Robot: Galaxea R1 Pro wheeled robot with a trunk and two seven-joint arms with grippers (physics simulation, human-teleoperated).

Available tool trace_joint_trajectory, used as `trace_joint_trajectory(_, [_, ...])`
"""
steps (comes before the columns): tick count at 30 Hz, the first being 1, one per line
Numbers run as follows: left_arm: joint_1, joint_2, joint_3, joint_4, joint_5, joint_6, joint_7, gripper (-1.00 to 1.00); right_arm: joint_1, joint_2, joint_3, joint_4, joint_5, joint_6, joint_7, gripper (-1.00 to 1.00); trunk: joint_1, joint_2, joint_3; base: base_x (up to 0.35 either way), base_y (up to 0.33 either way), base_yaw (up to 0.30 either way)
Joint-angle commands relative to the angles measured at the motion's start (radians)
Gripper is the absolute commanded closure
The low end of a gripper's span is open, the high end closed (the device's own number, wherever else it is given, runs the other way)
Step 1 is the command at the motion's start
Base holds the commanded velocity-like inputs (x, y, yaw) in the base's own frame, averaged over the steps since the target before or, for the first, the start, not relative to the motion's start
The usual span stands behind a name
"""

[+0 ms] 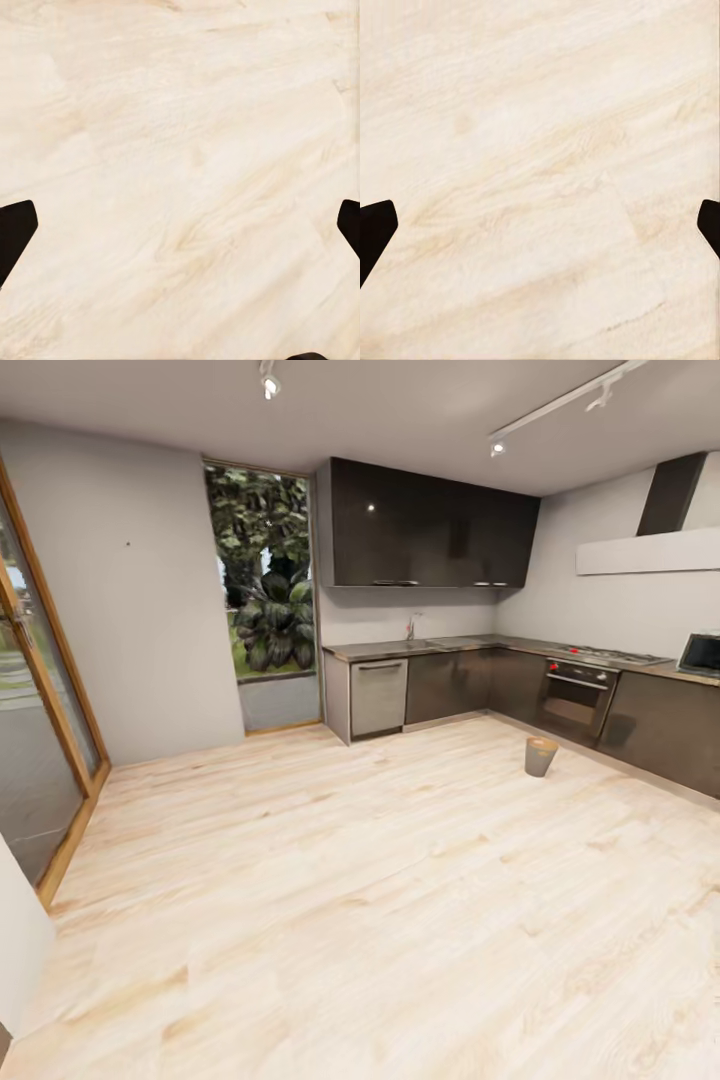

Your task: Put the three can of soda from the living room inside the tash can in the kitchen.

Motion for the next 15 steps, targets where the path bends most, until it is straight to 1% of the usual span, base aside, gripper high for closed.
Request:
trace_joint_trajectory(1, [0.0,0.0,0.0,0.0,0.0,0.0,0.0,-1.0,0.0,0.0,0.0,0.0,0.0,0.0,0.0,-1.0,0.0,0.0,0.0,0.346,0.0,-0.263])
trace_joint_trajectory(15, [0.0,0.0,-0.001,0.0,0.0,0.0,0.0,-1.0,0.0,0.0,0.0,0.0,-0.001,0.0,0.0,-1.0,0.0,0.0,0.0,0.346,0.0,-0.256])
